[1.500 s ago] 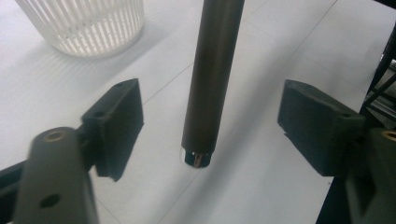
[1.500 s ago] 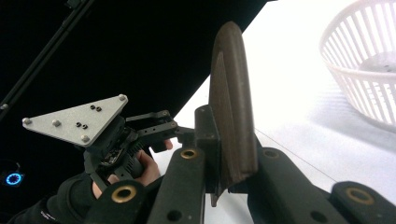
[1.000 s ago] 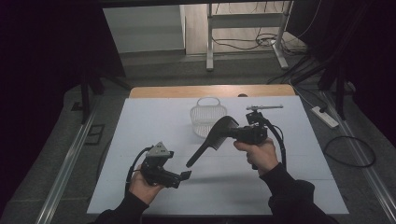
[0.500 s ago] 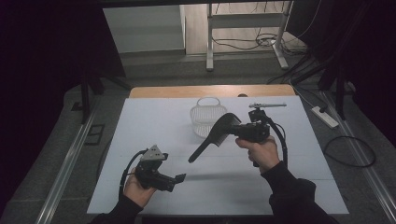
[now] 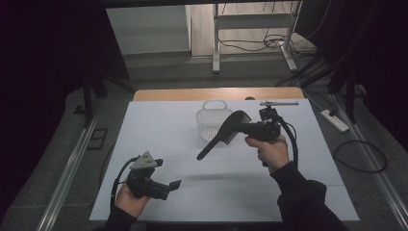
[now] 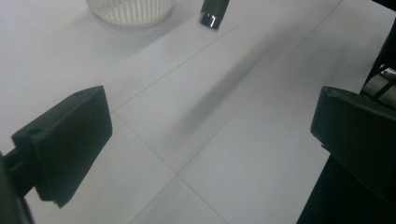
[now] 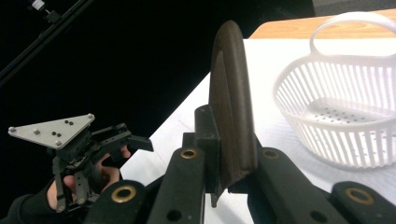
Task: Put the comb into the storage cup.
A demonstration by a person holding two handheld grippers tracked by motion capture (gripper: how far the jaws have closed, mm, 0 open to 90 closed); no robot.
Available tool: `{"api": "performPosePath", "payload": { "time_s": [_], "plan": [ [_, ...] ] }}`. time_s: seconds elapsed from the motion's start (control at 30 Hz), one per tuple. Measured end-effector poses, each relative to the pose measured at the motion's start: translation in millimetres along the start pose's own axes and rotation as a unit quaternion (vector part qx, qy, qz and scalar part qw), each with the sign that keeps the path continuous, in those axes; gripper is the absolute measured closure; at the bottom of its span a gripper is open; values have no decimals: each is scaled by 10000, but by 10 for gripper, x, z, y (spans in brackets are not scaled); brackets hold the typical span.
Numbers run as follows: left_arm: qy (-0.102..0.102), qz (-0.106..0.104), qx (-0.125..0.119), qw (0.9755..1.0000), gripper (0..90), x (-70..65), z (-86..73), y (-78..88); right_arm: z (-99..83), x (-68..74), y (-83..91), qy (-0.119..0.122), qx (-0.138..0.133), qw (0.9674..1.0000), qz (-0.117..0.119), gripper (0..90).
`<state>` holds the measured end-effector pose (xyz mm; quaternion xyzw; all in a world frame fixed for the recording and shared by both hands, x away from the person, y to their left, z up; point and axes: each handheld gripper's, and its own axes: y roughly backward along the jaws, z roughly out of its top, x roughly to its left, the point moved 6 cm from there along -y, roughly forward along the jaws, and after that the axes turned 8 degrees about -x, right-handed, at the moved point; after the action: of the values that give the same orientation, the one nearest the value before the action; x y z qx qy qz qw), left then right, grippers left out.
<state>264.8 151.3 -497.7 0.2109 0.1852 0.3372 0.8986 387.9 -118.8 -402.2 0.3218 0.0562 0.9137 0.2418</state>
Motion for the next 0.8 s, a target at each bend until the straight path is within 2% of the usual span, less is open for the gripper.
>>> {"api": "performPosePath", "payload": {
  "time_s": [0.2,0.5,0.8],
  "plan": [
    [135,-37,6,9999,0,8,-25,78,48,-47,-3,-9,-57,10000,-65,861],
    [280,25,-2,9996,0,48,-106,219,146,-102,10,19,-177,9997,-164,861],
    [331,183,5,9993,0,85,-188,356,232,-169,-1,10,-261,9991,-321,862]
  ]
}}
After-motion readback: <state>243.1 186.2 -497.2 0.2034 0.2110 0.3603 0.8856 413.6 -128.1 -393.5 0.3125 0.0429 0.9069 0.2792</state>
